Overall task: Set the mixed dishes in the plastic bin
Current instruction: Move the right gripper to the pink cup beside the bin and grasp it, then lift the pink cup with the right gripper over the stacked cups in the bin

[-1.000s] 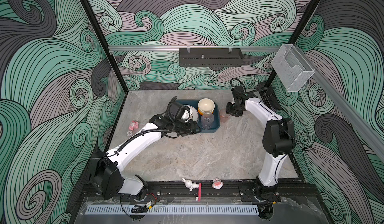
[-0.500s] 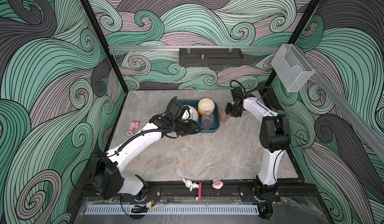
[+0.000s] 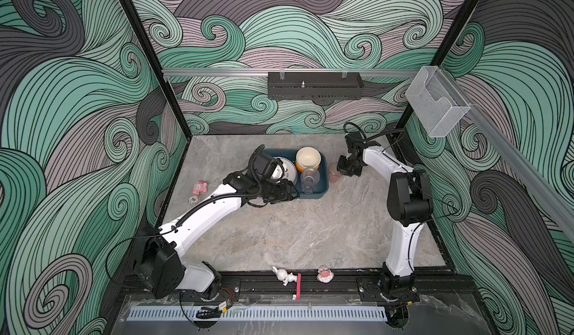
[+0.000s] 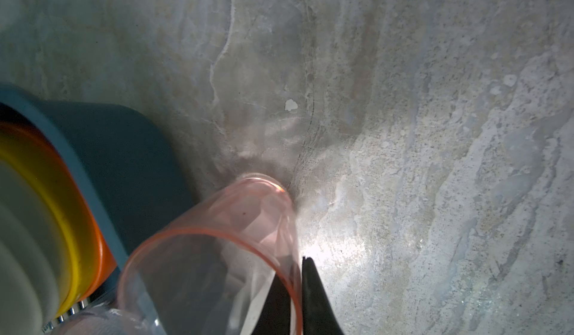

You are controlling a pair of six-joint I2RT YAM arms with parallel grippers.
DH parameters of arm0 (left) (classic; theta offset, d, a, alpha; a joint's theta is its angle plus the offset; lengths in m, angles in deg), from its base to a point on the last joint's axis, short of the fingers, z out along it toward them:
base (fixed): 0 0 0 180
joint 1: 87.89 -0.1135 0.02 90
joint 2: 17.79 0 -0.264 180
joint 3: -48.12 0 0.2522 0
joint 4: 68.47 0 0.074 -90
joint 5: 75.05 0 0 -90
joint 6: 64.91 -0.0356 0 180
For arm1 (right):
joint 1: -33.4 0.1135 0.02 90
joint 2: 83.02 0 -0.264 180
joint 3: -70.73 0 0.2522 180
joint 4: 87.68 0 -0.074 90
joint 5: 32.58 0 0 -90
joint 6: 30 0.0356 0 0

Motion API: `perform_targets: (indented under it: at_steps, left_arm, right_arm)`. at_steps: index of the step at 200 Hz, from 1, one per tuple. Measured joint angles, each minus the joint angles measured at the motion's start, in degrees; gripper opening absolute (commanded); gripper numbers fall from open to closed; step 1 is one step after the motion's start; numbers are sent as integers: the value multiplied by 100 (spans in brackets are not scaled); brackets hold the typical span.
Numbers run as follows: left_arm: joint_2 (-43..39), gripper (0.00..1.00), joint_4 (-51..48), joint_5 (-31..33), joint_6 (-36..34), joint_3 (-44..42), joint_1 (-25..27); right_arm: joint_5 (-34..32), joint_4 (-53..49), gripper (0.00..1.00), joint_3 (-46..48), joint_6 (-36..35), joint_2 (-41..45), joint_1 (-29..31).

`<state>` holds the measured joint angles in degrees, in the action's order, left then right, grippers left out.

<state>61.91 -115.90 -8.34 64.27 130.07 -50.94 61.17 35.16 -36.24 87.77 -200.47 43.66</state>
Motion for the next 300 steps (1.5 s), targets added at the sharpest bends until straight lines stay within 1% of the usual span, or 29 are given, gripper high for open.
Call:
perform_targets:
  at_steps: [48,79,153,198,243,300]
  left_arm:
    - [-138,53,9,146,9,-195,0]
    - [-286,53,11,236,24,-289,-7]
    - [-833,54,28,713,109,-581,-98]
    - [-1213,54,33,970,129,-826,-256]
    - [-1434,54,28,1088,186,-953,-439]
    - [-1545,55,24,1113,289,-1110,-647]
  right_arm:
    - [-11,0,1,188,-55,153,0]
    - [-37,-42,0,238,-103,374,0]
    - [-92,-155,0,501,-227,1283,0]
    - [-74,-319,0,632,-291,1932,46]
    - [-70,-470,0,634,-367,2433,317]
    - [-76,-748,0,334,-461,2452,831]
